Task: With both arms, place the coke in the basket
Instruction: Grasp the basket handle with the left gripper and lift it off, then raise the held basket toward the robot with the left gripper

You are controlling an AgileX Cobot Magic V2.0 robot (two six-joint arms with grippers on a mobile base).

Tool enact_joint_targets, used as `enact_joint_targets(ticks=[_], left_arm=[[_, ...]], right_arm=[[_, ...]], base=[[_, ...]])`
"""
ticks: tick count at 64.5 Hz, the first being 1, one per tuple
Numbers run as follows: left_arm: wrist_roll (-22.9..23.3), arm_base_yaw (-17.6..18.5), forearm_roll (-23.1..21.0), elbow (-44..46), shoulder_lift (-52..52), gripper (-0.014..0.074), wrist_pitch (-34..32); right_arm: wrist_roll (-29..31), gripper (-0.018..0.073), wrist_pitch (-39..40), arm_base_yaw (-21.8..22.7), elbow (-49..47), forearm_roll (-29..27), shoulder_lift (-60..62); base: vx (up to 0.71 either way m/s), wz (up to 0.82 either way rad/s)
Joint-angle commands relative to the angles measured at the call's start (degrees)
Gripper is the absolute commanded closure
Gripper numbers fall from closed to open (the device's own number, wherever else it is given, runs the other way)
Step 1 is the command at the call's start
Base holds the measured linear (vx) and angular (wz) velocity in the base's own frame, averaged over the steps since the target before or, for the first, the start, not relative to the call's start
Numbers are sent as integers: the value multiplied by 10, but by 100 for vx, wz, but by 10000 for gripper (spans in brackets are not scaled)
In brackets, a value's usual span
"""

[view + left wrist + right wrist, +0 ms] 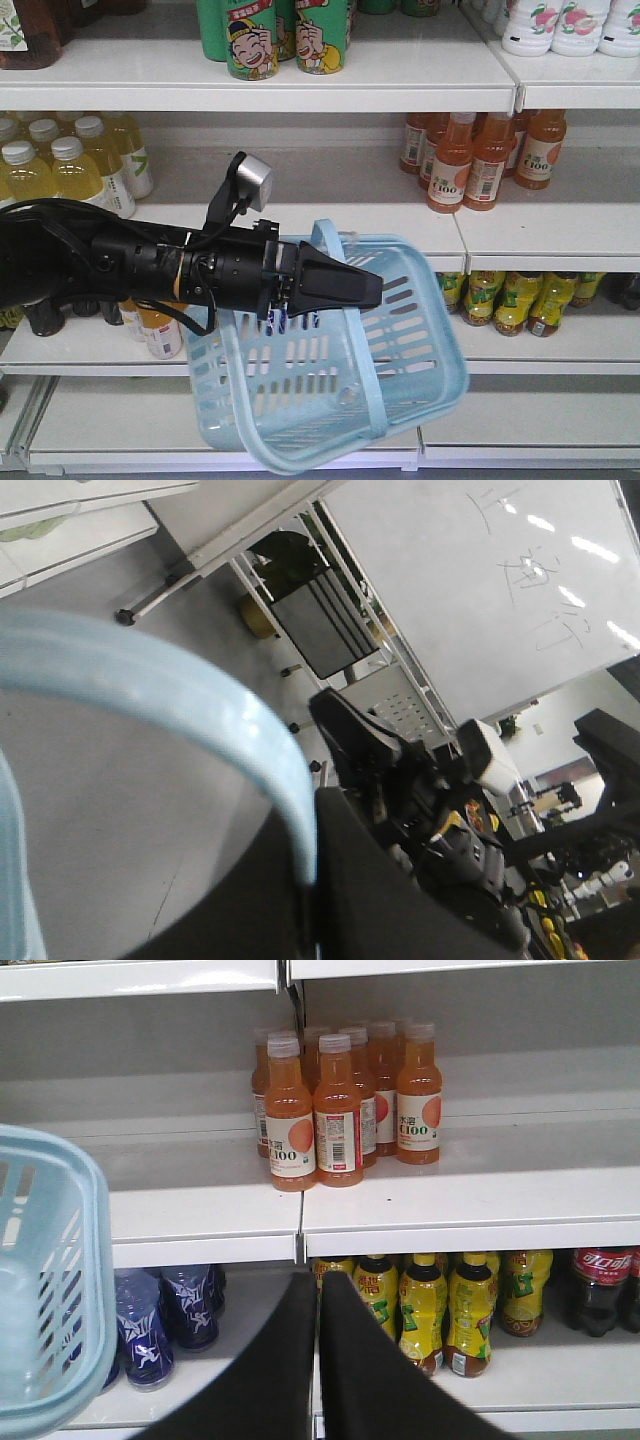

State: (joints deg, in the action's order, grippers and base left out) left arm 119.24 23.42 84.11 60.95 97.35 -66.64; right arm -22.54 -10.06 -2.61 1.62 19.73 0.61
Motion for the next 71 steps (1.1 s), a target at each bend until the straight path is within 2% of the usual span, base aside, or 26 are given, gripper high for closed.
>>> enact_joint_targets(ticks=[1, 15, 30, 58, 71], left_arm=[[-2, 22, -48, 4, -67, 604, -125], [-2, 47, -47, 4, -133, 604, -125], [-2, 47, -45, 4, -185, 604, -124], [-2, 47, 33, 4, -198, 604, -124], [-2, 47, 32, 4, -198, 603, -124]], right_arm=[[4, 564, 41, 3, 6, 6, 10], [4, 564, 41, 3, 6, 6, 10], [4, 564, 41, 3, 6, 6, 10], [4, 564, 41, 3, 6, 6, 10], [4, 564, 41, 3, 6, 6, 10]], base=[[0, 0], [0, 0], [0, 0], [0, 0], [0, 0]])
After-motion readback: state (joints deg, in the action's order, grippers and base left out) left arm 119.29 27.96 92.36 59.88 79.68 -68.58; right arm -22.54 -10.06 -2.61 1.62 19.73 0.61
